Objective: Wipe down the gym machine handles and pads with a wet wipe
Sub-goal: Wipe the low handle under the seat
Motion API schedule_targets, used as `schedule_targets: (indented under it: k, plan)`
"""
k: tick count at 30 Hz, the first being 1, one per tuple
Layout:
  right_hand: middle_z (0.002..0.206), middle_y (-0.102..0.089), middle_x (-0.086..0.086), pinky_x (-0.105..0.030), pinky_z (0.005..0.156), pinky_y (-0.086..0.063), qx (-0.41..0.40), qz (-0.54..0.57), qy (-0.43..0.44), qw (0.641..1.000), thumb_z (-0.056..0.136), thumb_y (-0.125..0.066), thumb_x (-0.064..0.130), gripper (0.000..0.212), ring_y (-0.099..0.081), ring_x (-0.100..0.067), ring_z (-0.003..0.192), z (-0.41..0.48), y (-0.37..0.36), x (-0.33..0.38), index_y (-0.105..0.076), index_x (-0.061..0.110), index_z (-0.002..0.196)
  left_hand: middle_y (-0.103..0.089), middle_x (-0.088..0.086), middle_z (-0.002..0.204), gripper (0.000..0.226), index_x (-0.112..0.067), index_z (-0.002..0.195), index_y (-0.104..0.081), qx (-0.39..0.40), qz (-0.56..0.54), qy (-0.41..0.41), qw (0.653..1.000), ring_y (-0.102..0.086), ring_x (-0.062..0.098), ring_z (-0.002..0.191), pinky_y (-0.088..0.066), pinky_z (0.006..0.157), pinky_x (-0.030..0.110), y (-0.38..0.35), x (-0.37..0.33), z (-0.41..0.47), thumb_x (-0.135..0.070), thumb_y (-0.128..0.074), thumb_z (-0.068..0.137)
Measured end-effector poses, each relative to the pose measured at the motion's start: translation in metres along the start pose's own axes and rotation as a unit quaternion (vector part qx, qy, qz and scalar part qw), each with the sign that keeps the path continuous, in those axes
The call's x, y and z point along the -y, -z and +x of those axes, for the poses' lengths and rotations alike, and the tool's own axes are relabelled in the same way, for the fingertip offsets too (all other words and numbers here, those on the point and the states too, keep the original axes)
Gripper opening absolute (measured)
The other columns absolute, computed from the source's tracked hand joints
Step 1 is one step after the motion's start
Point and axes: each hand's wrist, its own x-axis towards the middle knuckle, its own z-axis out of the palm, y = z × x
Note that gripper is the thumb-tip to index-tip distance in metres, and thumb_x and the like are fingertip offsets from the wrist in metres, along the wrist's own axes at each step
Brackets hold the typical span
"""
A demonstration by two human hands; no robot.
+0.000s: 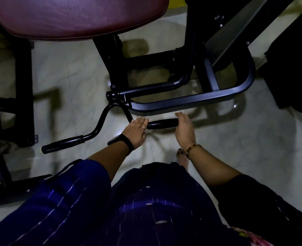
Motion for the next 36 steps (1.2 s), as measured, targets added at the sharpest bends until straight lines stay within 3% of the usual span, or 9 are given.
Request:
schedule_targets:
  k: [6,10,13,17,21,24,29,32,36]
  plan:
    - [0.139,-0.047,-0.026,-0.044,0.117,-0.019,0.012,-0.118,0.151,0.981,0.085,-0.045,-0.011,0.050,-0.041,-0.037,0.134,-0.015,-0.030,0.045,-0.047,-0.001,0.135,-0.008,0.013,0.163,0.062,-0.007,0.155,-0.005,0.013,0.004,0.012,1.000,-0.005,0.026,0.151,-0.004,0.121,0.034,0.002,-0.003,0.001,-0.020,-0.035,0.103]
    - [0.158,-0.019,-0.017,-0.038,0.122,-0.005,0.077,-0.145,0.208,0.964,0.094,-0.035,-0.006,0.059,-0.013,-0.028,0.148,-0.036,-0.048,0.061,-0.020,0.001,0.150,-0.007,0.013,0.163,0.061,-0.006,0.155,-0.007,0.017,0.007,0.019,1.000,-0.004,0.025,0.151,-0.003,0.120,0.033,0.002,-0.004,0.002,-0.021,-0.035,0.103]
    - [0.153,-0.032,-0.015,-0.043,0.117,-0.010,0.067,-0.197,0.252,0.945,0.078,-0.043,-0.016,0.070,-0.024,-0.027,0.144,-0.043,-0.037,0.041,-0.033,0.000,0.146,-0.007,0.013,0.163,0.063,-0.006,0.155,-0.004,0.030,0.010,0.016,0.999,-0.004,0.026,0.151,-0.004,0.120,0.034,0.005,-0.004,0.003,-0.020,-0.035,0.103]
    - [0.151,-0.038,-0.010,-0.056,0.108,-0.016,0.026,-0.294,0.198,0.935,0.069,-0.032,-0.006,0.077,-0.025,-0.021,0.141,-0.036,-0.005,-0.003,-0.039,0.006,0.144,-0.008,0.014,0.163,0.064,-0.006,0.155,-0.002,0.033,-0.002,0.017,0.999,-0.005,0.027,0.151,-0.005,0.120,0.034,0.007,-0.003,0.001,-0.020,-0.036,0.102]
    - [0.161,-0.012,-0.007,-0.052,0.114,0.011,0.081,-0.320,0.145,0.933,0.084,-0.037,-0.002,0.075,-0.001,-0.022,0.149,-0.017,0.013,-0.003,-0.014,0.012,0.153,-0.008,0.015,0.163,0.063,-0.006,0.155,-0.003,0.023,-0.004,0.024,0.999,-0.005,0.028,0.151,-0.005,0.121,0.035,0.005,-0.005,0.000,-0.020,-0.035,0.102]
    - [0.154,-0.030,-0.011,-0.049,0.116,0.008,0.090,-0.301,0.137,0.939,0.087,-0.043,0.003,0.060,-0.012,-0.026,0.148,-0.005,0.007,0.025,-0.031,0.009,0.145,-0.007,0.015,0.163,0.063,-0.005,0.155,-0.003,0.018,-0.013,0.033,0.999,-0.004,0.028,0.151,-0.005,0.120,0.034,0.006,-0.009,0.000,-0.019,-0.035,0.103]
    - [0.159,-0.016,-0.015,-0.043,0.117,0.009,0.112,-0.320,0.202,0.919,0.094,-0.037,0.006,0.059,-0.006,-0.029,0.148,-0.015,-0.024,0.055,-0.019,0.006,0.150,-0.004,0.014,0.163,0.065,-0.003,0.154,-0.002,-0.004,-0.038,0.065,0.997,0.000,0.025,0.151,-0.002,0.119,0.030,0.002,-0.006,-0.004,-0.019,-0.037,0.102]
    - [0.161,-0.007,-0.008,-0.045,0.118,0.002,0.069,-0.350,0.277,0.892,0.091,-0.035,0.006,0.069,-0.003,-0.024,0.149,-0.031,-0.029,0.028,-0.007,0.011,0.154,-0.003,0.013,0.163,0.065,-0.005,0.155,-0.001,-0.007,-0.023,0.053,0.998,0.000,0.024,0.151,-0.002,0.119,0.028,0.001,-0.002,-0.006,-0.019,-0.037,0.102]
    - [0.161,-0.005,-0.001,-0.047,0.118,0.001,0.064,-0.396,0.267,0.876,0.079,-0.025,0.003,0.078,0.003,-0.019,0.149,-0.037,-0.005,-0.018,-0.005,0.017,0.153,-0.007,0.013,0.163,0.064,-0.006,0.155,-0.004,-0.009,-0.030,0.047,0.998,-0.004,0.024,0.151,-0.004,0.119,0.028,0.003,0.000,-0.006,-0.019,-0.037,0.102]
